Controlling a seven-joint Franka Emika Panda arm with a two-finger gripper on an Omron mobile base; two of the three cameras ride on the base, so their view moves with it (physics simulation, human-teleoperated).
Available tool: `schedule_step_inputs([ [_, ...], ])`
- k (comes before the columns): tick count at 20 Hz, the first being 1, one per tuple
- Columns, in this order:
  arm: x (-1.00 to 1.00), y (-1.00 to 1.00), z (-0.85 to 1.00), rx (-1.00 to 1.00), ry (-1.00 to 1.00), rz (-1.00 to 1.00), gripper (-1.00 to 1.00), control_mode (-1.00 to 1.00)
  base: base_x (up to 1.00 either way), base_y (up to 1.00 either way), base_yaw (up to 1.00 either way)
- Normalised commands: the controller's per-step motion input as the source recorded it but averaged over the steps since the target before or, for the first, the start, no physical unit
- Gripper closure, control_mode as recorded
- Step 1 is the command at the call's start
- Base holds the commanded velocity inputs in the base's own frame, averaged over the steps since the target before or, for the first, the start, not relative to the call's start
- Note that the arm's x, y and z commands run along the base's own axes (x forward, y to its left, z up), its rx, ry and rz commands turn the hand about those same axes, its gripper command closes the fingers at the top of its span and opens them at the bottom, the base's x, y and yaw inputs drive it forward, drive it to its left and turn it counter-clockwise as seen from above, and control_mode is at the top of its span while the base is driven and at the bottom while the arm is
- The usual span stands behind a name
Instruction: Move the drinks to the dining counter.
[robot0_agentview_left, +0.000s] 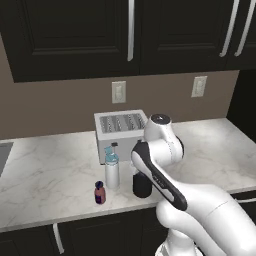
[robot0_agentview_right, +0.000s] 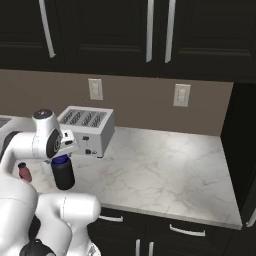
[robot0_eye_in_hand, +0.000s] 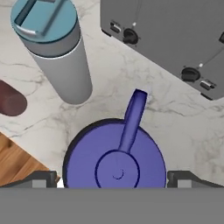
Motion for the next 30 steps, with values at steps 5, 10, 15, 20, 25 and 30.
schedule_step_inputs([
  [5,0.20,0.00,-0.13,0.00,0.00,0.00,-1.00,-1.00,0.00,0.00,0.00],
  [10,0.17,0.08,-0.28,0.00,0.05,0.00,-1.00,-1.00,0.00,0.00,0.00],
  [15,0.04,0.09,-0.56,0.01,0.17,0.00,-1.00,-1.00,0.00,0.00,0.00],
  [20,-0.14,0.05,-0.98,0.05,0.41,0.01,-1.00,-1.00,0.00,0.00,0.00],
  [25,-0.49,-0.11,-1.00,0.07,0.41,0.06,1.00,-1.00,0.00,0.00,0.00],
  [30,-0.87,-0.55,-0.90,0.07,0.09,0.11,1.00,-1.00,0.00,0.00,0.00],
])
